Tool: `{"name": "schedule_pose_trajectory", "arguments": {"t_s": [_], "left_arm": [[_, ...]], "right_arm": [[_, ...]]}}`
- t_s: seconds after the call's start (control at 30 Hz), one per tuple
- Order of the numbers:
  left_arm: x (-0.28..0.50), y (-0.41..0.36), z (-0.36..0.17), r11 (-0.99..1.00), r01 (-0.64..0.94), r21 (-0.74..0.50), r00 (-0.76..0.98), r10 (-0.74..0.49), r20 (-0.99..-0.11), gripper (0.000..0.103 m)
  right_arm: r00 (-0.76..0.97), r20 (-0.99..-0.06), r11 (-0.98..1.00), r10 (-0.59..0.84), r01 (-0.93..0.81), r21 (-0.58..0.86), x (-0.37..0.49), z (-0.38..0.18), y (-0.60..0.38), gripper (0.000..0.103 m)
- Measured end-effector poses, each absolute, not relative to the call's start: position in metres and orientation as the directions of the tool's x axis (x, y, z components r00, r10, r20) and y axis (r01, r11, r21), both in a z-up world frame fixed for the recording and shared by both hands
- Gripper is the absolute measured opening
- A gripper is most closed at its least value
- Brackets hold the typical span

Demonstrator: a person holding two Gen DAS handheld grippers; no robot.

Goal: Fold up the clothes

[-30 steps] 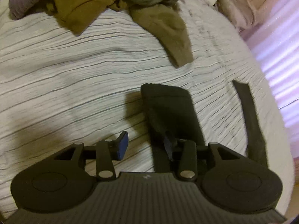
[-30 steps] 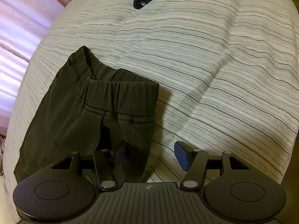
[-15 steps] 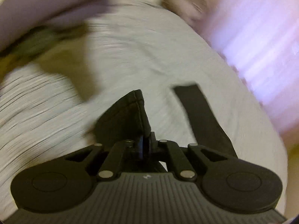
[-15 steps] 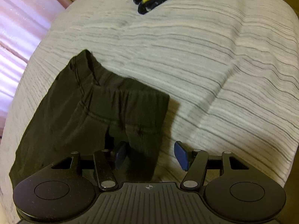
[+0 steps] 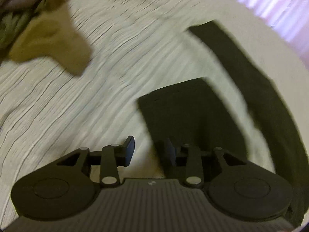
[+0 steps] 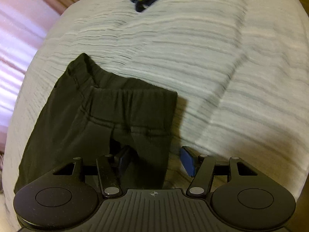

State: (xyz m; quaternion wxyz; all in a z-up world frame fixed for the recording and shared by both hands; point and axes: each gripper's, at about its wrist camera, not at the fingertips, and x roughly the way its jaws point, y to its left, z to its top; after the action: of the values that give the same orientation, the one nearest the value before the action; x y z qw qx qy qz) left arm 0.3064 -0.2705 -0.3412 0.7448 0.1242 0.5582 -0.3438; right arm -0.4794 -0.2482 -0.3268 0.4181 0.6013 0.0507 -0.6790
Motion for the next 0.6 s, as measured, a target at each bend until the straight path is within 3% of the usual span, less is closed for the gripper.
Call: {"name": "schedule_pose_trajectory", "arguments": {"t_s": [0.13,0.17,0.27,0.43,0.53,0.6], "left_arm": [[0.320,-0.288,-0.372,0.746,0.589,-0.310,0.051,-0.417,-0.908,0.046],[0.319,-0.293,-0.378,0.747,0.591,-0.304,0.057,-0.414,-0.909,0.044],[0.314,-0.295,-0.382,0.738,0.616,-0.273,0.099,-0.417,-0.903,0.008],[0.311,-0.225,-0.309,0.701,0.676,-0.227,0.216,-0.483,-0.848,0.007],[0.320,-0.140,-0.278,0.771,0.617,-0.157,0.289,-0.407,-0.866,0.009],[0.328,-0.088,-0.288,0.841,0.521,-0.146,0.267,-0.324,-0.908,0.011]], "right_arm": [[0.064,-0.857,-0.648,-0.511,0.626,0.433,-0.472,-0.330,-0.249,0.060],[0.061,-0.857,-0.651,-0.511,0.624,0.433,-0.471,-0.330,-0.250,0.060],[0.061,-0.855,-0.665,-0.516,0.600,0.444,-0.473,-0.330,-0.249,0.060],[0.054,-0.844,-0.684,-0.534,0.560,0.468,-0.480,-0.326,-0.244,0.060],[0.060,-0.839,-0.671,-0.540,0.571,0.473,-0.482,-0.324,-0.241,0.060],[0.077,-0.835,-0.660,-0.545,0.576,0.483,-0.482,-0.327,-0.240,0.060]]}}
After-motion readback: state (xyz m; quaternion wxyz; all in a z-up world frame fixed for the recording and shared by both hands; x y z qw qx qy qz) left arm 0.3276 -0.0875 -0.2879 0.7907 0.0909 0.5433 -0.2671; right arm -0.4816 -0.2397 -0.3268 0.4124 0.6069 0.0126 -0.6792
